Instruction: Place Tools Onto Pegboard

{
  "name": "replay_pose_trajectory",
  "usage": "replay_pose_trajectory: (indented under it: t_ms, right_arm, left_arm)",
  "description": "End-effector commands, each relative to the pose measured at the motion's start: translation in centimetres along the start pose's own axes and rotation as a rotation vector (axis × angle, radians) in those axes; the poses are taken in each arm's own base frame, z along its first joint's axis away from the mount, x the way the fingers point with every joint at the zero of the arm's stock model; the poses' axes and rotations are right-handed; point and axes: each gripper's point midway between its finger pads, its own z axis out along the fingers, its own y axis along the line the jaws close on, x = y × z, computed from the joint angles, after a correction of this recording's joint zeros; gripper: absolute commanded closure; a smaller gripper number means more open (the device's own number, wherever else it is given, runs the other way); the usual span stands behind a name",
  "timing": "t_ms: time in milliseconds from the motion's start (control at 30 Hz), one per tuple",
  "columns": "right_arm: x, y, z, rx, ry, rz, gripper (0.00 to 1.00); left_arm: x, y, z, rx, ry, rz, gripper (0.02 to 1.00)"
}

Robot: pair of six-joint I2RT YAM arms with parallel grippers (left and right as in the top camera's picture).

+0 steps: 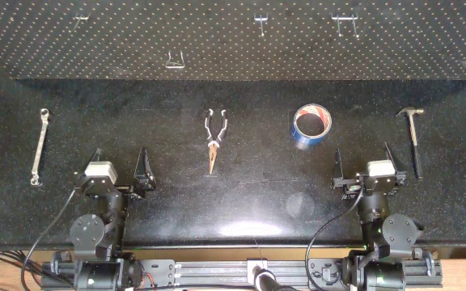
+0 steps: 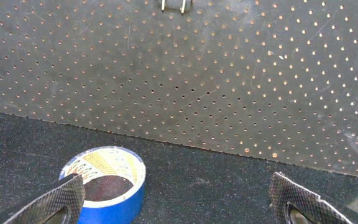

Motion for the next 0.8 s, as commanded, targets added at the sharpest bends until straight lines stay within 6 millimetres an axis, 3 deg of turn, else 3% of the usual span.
replay_pose_trajectory:
  t_ms: [33, 567, 633, 700, 767, 800]
  right_arm:
    - [0.1, -0.1, 0.0, 0.004, -0.001, 0.015, 0.029]
    - [0.1, -0.1, 0.0, 0.004, -0.001, 0.015, 0.029]
    - [0.1, -0.1, 0.0, 0.004, -0.001, 0.015, 0.029]
    - [0.1, -0.1, 0.0, 0.004, -0.001, 0.015, 0.029]
    - [0.1, -0.1, 0.0, 0.004, -0.001, 0.015, 0.029]
    - [0.1, -0.1, 0.0, 0.004, -0.001, 0.015, 0.029]
  left_arm:
    - [-0.1, 0.3, -0.1, -0.015, -0.008, 0.012, 0.025]
    - [-0.3, 0.6, -0.1, -0.035, -0.014, 0.024, 0.025]
    - [-0.2, 0.6, -0.1, -0.033, -0.013, 0.023, 0.077]
    - [-0.2, 0.6, -0.1, -0.031, -0.011, 0.023, 0.069]
    - [1.6, 1.1, -0.1, -0.048, 0.124, -0.087, 0.064]
    - [2.2, 0.9, -1.4, -0.046, 0.351, -0.211, 0.025]
